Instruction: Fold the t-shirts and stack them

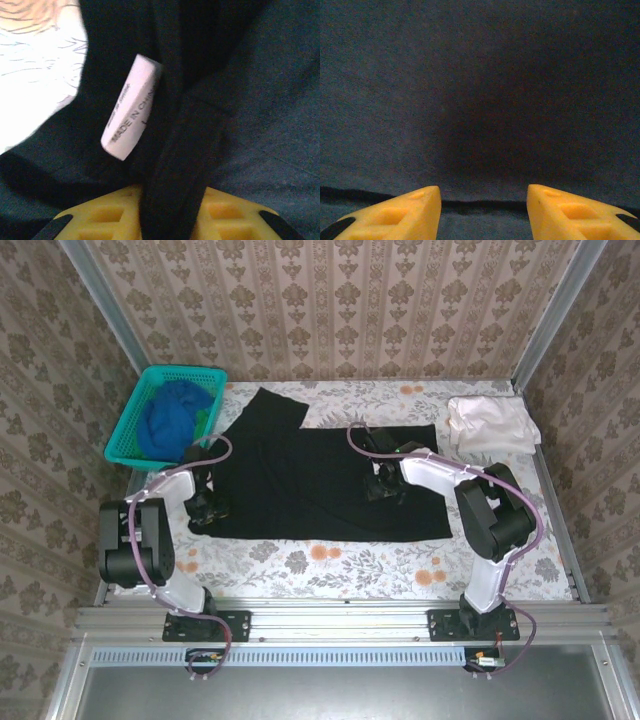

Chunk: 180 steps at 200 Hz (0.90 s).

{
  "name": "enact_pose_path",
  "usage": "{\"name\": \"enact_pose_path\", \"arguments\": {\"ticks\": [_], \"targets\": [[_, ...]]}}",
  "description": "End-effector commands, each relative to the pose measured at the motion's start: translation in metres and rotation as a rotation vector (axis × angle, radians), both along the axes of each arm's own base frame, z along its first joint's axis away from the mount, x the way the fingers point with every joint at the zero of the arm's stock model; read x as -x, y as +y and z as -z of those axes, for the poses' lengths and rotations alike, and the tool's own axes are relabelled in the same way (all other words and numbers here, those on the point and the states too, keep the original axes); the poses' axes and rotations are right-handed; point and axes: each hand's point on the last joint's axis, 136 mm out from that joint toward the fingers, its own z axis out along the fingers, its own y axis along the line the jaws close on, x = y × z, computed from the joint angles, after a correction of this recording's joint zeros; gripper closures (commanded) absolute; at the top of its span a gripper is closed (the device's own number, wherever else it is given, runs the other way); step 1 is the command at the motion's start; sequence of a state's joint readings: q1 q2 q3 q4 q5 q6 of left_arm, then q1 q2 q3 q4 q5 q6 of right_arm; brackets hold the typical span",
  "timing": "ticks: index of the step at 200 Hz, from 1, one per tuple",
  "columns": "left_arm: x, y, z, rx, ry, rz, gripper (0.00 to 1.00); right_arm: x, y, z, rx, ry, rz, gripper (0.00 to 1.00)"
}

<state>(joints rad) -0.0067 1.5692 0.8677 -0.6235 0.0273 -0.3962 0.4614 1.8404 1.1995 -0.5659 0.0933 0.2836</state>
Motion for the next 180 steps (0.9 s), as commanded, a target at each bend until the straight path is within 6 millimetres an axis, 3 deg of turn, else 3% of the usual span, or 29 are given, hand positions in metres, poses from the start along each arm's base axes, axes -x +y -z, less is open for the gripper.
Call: {"name": "enact_pose_path", "arguments": {"ticks": [1,38,79,106,116,142,180], "targets": [[0.008,0.008,-0.007,-0.011,-0.004,-0.017,0.72,0.016,-0.032,0.011,0.091,0.068,0.063,0.49],[0.008,0.006,0.005,0.033,0.023,-0.019,0.68,0.023,-0.041,0.006,0.074,0.061,0.080,0.49],[0.007,0.011,0.005,0.030,0.016,-0.022,0.70,0.030,-0.085,0.010,0.137,0.093,0.246,0.48],[0.008,0.012,0.005,0.034,0.019,-0.020,0.71,0.030,-0.088,0.016,0.140,0.093,0.257,0.50],[0.009,0.013,0.005,0.035,0.020,-0.021,0.71,0.029,-0.091,0.020,0.156,0.101,0.264,0.55],[0.010,0.016,0.005,0.042,0.019,-0.028,0.71,0.029,-0.099,0.021,0.176,0.098,0.291,0.78],[0.011,0.017,0.006,0.044,0.025,-0.034,0.72,0.023,-0.104,-0.007,0.159,0.014,0.312,0.96]]}}
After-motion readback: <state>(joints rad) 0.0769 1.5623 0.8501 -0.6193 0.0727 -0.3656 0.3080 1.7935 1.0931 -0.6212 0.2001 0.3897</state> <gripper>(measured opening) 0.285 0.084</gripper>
